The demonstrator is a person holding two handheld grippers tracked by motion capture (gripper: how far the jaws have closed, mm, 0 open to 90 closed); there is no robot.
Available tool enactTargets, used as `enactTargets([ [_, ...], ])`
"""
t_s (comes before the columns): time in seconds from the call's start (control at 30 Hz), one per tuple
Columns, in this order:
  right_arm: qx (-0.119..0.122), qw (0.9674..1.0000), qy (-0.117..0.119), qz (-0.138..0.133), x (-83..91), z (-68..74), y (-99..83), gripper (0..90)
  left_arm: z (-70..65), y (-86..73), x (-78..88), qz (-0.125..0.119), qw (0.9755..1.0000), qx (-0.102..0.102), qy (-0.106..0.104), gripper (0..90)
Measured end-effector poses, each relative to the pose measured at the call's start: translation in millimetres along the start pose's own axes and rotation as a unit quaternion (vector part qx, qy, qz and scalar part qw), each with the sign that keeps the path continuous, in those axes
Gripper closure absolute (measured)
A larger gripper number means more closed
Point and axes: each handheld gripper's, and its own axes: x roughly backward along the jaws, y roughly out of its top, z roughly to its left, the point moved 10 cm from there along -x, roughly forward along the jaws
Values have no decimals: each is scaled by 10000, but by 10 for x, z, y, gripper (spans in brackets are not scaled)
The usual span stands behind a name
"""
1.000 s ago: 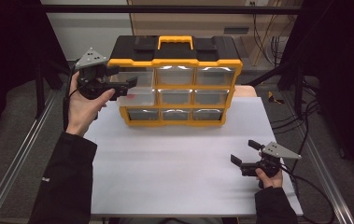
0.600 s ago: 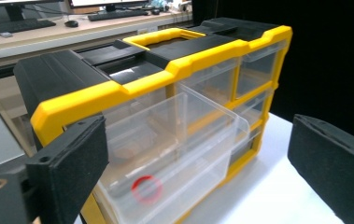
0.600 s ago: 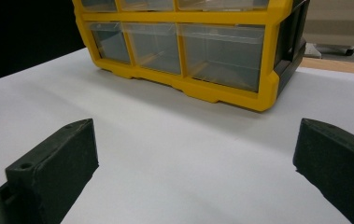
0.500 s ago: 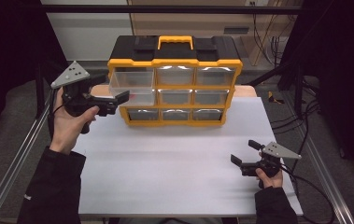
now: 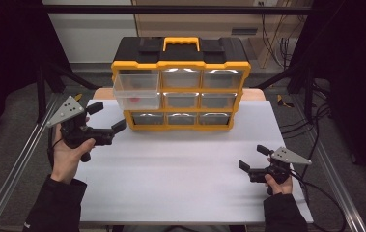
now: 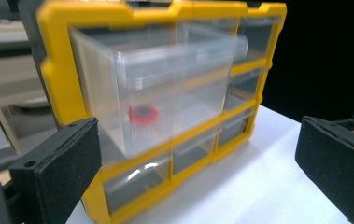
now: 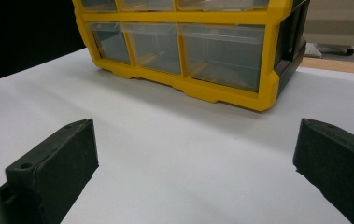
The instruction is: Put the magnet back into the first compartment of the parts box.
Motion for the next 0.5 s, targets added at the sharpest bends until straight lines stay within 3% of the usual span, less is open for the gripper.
enactTargets([
  [0.33,-5,10000,4,5,1,0,-1,4,85,-692,-114,241,9995,191,-7,0],
  [0.5,-7,10000,-14,21,-1,-2,-6,4,149,-908,-108,318,9992,219,48,0],
])
